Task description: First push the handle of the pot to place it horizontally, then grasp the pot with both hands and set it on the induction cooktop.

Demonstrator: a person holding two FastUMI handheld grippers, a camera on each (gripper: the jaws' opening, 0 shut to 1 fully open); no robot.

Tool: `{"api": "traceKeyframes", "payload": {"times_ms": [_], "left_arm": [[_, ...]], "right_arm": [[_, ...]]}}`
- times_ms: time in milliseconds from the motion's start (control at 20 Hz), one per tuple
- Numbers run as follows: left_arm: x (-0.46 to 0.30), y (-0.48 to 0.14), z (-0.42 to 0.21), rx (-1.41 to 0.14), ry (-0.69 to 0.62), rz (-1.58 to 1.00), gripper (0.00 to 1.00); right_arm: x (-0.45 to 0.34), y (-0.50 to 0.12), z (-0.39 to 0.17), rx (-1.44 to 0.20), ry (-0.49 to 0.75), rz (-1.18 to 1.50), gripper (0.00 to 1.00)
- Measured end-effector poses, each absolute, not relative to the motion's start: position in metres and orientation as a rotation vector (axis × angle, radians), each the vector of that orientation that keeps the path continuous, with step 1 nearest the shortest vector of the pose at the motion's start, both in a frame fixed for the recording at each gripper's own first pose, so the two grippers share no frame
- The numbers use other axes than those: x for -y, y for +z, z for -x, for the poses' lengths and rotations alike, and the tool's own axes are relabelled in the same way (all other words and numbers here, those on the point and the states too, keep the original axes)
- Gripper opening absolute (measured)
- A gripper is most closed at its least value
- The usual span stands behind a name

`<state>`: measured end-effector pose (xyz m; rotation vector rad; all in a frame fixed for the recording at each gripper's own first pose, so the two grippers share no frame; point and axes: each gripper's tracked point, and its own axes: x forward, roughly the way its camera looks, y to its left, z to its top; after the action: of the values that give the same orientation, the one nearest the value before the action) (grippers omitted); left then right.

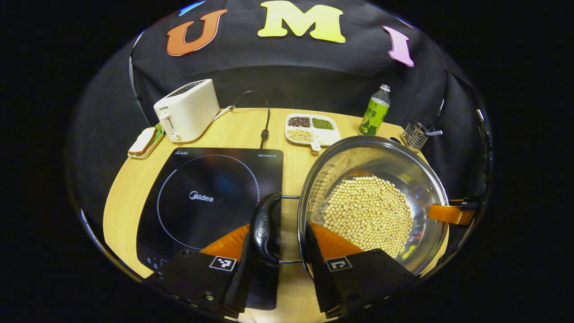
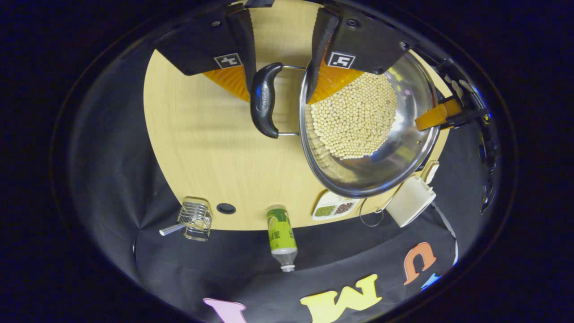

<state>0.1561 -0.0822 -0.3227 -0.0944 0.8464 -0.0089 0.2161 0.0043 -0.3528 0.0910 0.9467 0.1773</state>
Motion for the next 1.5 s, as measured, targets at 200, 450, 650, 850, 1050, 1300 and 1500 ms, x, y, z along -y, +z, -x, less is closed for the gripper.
{"api": "traceKeyframes", "payload": {"times_ms": [200,450,650,850,1050,1300,1500], "left_arm": [[0.052,-0.314,-0.15,-0.838,0.007,0.095,0.58],[0.009,-0.308,-0.144,-0.837,0.026,0.097,0.58],[-0.026,-0.306,-0.141,-0.84,0.04,0.105,0.58],[-0.063,-0.31,-0.14,-0.852,0.052,0.107,0.58],[-0.105,-0.316,-0.143,-0.87,0.068,0.113,0.58],[-0.142,-0.319,-0.158,-0.88,0.065,0.107,0.58],[-0.157,-0.326,-0.168,-0.881,0.058,0.107,0.58]], "right_arm": [[-0.036,-0.344,-0.215,-0.942,0.197,-0.087,0.53],[-0.08,-0.338,-0.212,-0.942,0.213,-0.083,0.53],[-0.117,-0.336,-0.213,-0.942,0.223,-0.071,0.53],[-0.157,-0.338,-0.213,-0.952,0.227,-0.074,0.53],[-0.201,-0.342,-0.219,-0.959,0.232,-0.069,0.53],[-0.24,-0.347,-0.228,-0.976,0.221,-0.085,0.53],[-0.255,-0.35,-0.235,-0.987,0.202,-0.089,0.53]]}}
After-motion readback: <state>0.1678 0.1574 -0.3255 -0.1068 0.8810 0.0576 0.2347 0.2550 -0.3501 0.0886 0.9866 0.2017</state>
